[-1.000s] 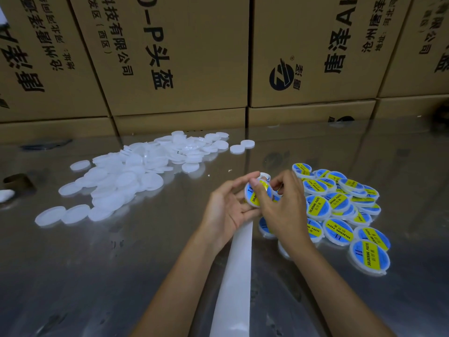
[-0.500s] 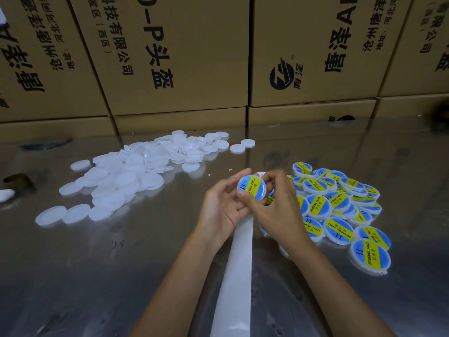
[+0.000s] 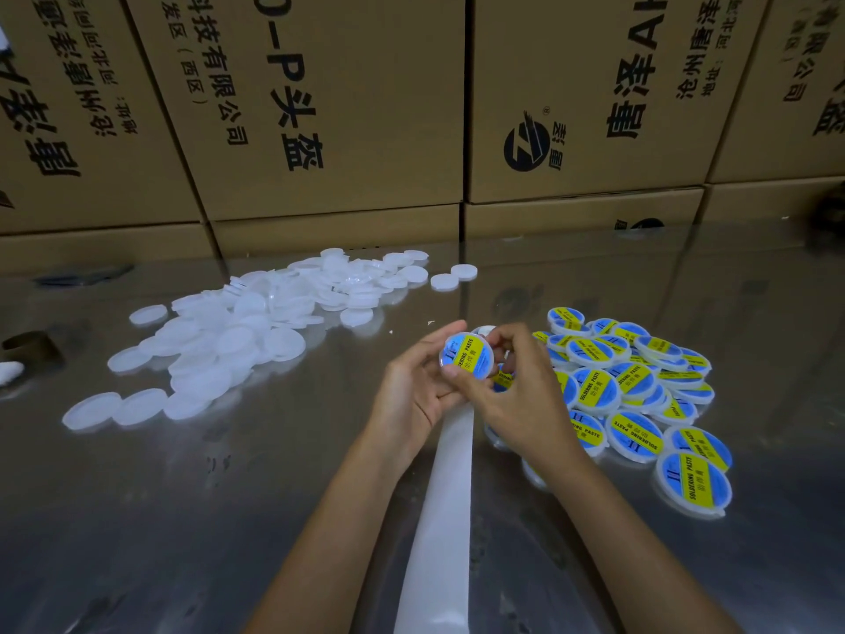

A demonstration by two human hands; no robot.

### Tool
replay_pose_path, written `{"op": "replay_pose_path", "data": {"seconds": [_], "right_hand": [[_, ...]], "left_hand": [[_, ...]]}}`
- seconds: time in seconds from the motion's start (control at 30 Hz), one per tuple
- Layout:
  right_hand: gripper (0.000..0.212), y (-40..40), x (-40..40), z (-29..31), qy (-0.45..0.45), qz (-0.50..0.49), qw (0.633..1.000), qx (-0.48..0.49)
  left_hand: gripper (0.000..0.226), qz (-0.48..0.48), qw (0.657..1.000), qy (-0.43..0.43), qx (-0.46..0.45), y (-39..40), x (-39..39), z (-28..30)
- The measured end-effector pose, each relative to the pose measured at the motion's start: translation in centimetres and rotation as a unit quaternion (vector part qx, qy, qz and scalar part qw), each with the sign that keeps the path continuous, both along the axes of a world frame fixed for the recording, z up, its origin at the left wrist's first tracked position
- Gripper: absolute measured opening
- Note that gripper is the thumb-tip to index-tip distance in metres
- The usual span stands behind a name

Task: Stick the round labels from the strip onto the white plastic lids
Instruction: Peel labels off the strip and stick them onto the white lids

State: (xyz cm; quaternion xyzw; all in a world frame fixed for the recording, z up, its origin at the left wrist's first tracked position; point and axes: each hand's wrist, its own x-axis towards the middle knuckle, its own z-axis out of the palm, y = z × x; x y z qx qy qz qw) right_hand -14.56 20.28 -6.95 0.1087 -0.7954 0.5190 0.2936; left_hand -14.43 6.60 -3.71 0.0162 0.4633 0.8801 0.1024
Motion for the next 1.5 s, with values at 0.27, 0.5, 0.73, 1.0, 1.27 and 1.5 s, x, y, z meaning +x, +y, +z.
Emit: {"op": "replay_pose_path", "data": {"seconds": [0.27, 0.5, 0.73, 1.0, 1.27, 1.5], "right_hand": [[0.022, 0.1, -0.4, 0.0, 0.028, -0.001, 0.999, -0.016], [0.012, 0.2, -0.1, 0.2, 0.027, 0.012, 1.0, -0.002], [0.047, -0.3, 0.5, 0.0, 0.024, -0.018, 0.995, 0.099], [0.048, 2.0, -0.4, 0.9, 0.046, -0.224, 0.972, 0.058], [0.056, 6.0, -0.9, 0.1, -0.158, -0.38, 0.9, 0.141], [0.05, 3.8, -0.4, 0.4, -0.082, -0.339, 0.917, 0.195]], "left_hand": [[0.04, -0.002, 0.999, 0.039, -0.035, 0.2, -0.1, -0.4], [0.016, 0.063, 0.993, 0.054, -0.081, 0.1, 0.0, -1.0], [0.021, 0.096, 0.992, 0.041, -0.071, -0.1, -0.4, -1.0], [0.038, 0.023, 0.999, 0.03, -0.007, -0.1, -0.6, -0.7], [0.024, 0.126, 0.989, 0.012, -0.077, -1.7, -2.0, -2.3], [0.023, 0.147, 0.981, 0.015, -0.123, -2.4, -2.9, -3.2]]}}
